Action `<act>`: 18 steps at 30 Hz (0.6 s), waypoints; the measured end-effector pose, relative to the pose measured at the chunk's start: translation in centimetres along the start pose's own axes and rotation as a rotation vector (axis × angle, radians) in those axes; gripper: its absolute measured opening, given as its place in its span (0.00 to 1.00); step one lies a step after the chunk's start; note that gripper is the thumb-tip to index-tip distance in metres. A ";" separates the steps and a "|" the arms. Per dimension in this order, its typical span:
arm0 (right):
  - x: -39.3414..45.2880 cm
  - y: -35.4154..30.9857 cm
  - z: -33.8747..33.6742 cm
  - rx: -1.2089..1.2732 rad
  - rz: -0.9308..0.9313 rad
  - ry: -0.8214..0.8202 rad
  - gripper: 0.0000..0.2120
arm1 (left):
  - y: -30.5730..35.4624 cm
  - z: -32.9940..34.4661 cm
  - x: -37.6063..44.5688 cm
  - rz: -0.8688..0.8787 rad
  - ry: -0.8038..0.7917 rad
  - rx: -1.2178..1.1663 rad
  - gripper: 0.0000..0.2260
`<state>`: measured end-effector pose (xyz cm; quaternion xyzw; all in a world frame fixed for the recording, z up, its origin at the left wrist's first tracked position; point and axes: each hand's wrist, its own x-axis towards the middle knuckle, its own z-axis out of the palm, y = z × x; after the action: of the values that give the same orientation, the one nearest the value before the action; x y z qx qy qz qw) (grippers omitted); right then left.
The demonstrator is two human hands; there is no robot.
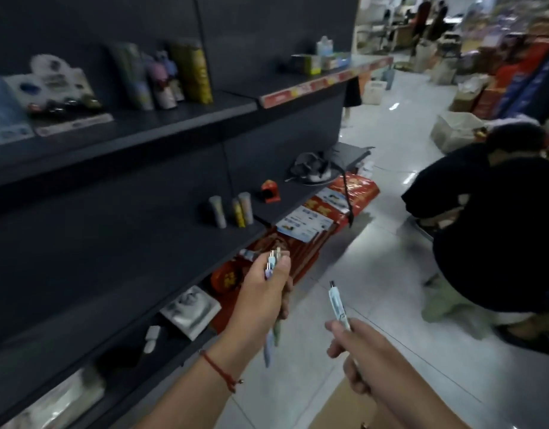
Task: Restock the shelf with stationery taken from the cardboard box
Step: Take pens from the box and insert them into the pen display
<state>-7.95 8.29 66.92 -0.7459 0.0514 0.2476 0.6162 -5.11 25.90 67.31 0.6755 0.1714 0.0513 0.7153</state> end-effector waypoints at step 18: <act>13.8 -19.8 34.0 -0.523 -0.784 -0.382 0.10 | 8.3 -42.5 5.9 0.817 0.230 1.436 0.19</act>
<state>1.23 48.21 74.60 -0.7798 -0.4098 0.1342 0.4538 -11.65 68.74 73.24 0.9669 -0.0244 0.2537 0.0140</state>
